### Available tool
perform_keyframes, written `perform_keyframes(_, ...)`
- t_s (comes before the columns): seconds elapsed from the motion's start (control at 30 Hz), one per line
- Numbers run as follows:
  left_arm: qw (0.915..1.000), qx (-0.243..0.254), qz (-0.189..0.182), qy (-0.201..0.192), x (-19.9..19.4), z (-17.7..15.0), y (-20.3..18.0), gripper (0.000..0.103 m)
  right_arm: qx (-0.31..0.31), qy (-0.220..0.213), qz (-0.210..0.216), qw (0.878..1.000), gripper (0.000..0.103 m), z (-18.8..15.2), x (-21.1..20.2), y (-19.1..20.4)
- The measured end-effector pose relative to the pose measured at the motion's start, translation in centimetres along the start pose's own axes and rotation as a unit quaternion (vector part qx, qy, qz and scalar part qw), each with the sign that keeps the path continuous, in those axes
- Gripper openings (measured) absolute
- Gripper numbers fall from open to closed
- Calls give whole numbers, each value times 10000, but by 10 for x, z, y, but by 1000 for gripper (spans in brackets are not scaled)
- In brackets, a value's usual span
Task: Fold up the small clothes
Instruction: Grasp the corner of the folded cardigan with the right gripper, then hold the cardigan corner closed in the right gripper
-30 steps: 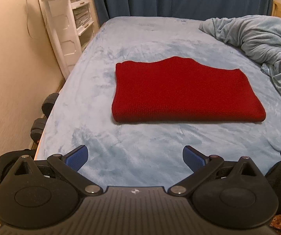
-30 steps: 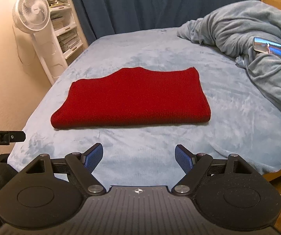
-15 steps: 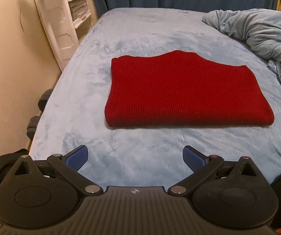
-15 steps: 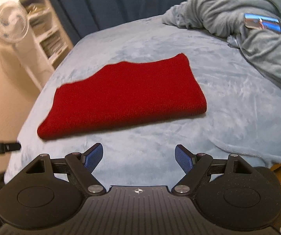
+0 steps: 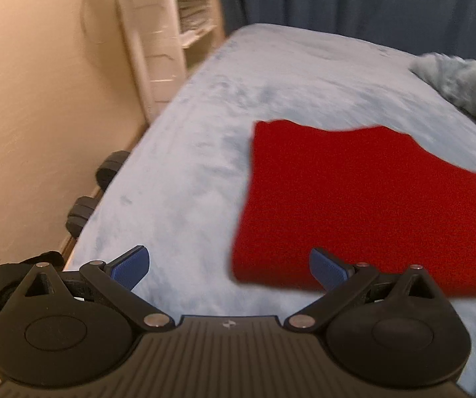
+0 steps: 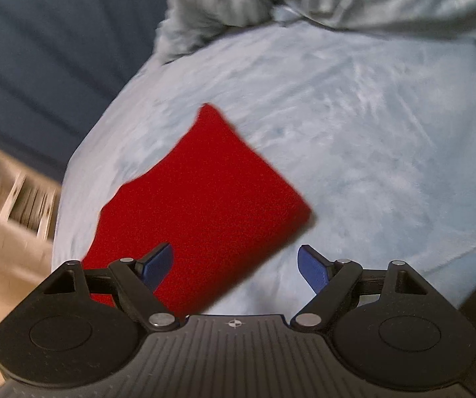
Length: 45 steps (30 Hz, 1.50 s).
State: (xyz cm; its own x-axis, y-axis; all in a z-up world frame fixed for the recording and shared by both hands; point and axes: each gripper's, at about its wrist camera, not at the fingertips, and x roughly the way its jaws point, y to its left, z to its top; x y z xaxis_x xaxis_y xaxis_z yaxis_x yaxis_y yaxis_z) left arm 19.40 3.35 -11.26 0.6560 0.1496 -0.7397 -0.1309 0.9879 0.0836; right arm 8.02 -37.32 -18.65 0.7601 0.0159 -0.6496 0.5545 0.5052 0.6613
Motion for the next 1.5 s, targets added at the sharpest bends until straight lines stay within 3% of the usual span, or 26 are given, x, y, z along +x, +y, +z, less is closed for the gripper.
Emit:
perform_keyframes(0.17, 9991, -320, 265, 54, 42, 11, 13, 103, 1162, 404, 149, 9923, 84, 9, 58, -27)
perform_keyframes(0.3, 9962, -578, 570, 300, 64, 7, 31, 103, 1524, 183, 351, 9875, 89, 10, 73, -32)
perform_keyframes(0.33, 9953, -645, 623, 360, 68, 6, 37, 103, 1560, 146, 441, 9867, 78, 11, 73, -31)
perform_keyframes(0.37, 9945, -700, 669, 410, 70, 5, 42, 103, 1504, 136, 521, 9872, 42, 14, 72, -30)
perform_keyframes(0.4, 9937, -730, 727, 449, 72, 3, 47, 103, 1413, 120, 652, 9877, 20, 16, 71, -29)
perform_keyframes(0.43, 9930, -738, 789, 472, 73, 1, 49, 103, 1448, 105, 790, 9862, 18, 19, 68, -28)
perform_keyframes(0.57, 9902, -603, 1087, 639, 82, -6, 56, 103, 1081, -80, 921, 9898, 18, 21, 53, -7)
perform_keyframes(0.7, 9887, -421, 798, 1193, 100, -15, 56, 103, 776, 40, 235, 9967, 17, 21, 65, -8)
perform_keyframes(0.83, 9877, -372, 523, 1427, 107, -23, 55, 103, 633, 14, 113, 9979, 17, 14, 68, -11)
perform_keyframes(1.03, 9888, -439, 468, 1345, 110, -23, 60, 103, 590, 43, 44, 9982, 18, 18, 69, -6)
perform_keyframes(1.17, 9913, -729, 675, 869, 101, -15, 68, 103, 463, -22, 48, 9989, 18, 14, 63, -4)
perform_keyframes(1.5, 9904, -663, 619, 1038, 112, -20, 71, 103, 531, -18, 68, 9986, 18, 14, 64, -7)
